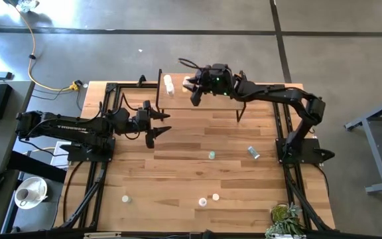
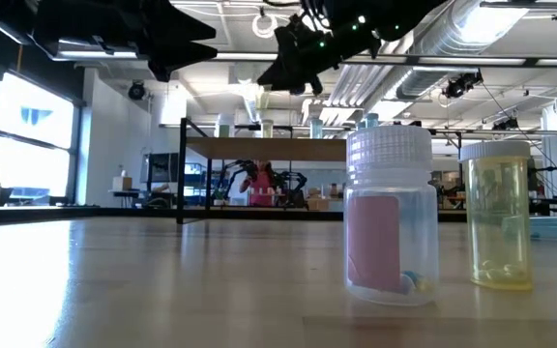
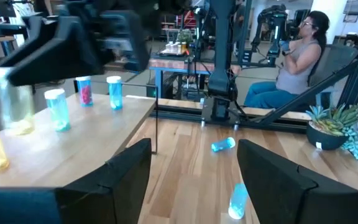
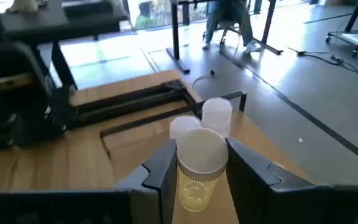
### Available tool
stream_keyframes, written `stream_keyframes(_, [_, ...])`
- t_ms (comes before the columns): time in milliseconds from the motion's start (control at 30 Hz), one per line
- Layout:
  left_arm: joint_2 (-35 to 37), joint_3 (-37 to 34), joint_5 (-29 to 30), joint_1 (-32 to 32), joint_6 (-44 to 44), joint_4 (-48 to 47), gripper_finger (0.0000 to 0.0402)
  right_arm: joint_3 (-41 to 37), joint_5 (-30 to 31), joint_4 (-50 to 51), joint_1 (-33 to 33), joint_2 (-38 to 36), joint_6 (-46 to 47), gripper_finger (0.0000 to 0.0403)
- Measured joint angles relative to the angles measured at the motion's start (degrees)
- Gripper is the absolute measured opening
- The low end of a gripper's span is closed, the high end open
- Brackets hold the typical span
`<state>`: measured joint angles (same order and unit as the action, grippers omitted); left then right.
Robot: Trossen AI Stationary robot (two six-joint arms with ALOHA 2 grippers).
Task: Pick and place medicine bottles onto shelf by color
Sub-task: Put the top yellow pill bottle on the shelf aligned with the other yellow pill bottle
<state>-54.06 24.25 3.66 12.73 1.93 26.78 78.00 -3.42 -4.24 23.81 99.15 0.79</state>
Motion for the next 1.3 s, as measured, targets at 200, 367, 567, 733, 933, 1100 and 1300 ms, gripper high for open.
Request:
stream_keyframes(200, [0.02,0.00,0.00,-0.04,0.42,-0.39,0.0229,0.02,-0.06,0.43,0.55,3.18,0.77,0.0103])
stream_keyframes(367, [0.02,0.00,0.00,-0.04,0.28,-0.45,0.0229,0.02,0.18,1.12,0.55,3.96,0.73,0.0103])
stream_keyframes(567, [0.01,0.00,0.05,-0.02,-0.20,-0.43,0.0229,0.00,0.22,4.29,0.53,3.96,0.43,0.0103])
stream_keyframes(733, [0.00,0.00,0.45,-0.02,-0.18,-0.41,0.0229,0.00,0.22,5.05,0.53,3.96,0.24,0.0103])
stream_keyframes(933, [0.00,0.00,0.63,-0.02,-0.13,-0.41,0.0229,-0.02,0.22,5.80,0.53,3.96,-0.76,0.0103])
stream_keyframes(1100, [0.00,0.00,0.63,0.02,-0.09,-0.41,0.0229,-0.02,0.22,5.80,0.53,3.96,-0.78,0.0104])
stream_keyframes(1300, [0.00,0.00,0.63,0.00,-0.10,-0.41,0.0229,-0.02,0.22,5.78,0.53,3.96,-0.78,0.0129])
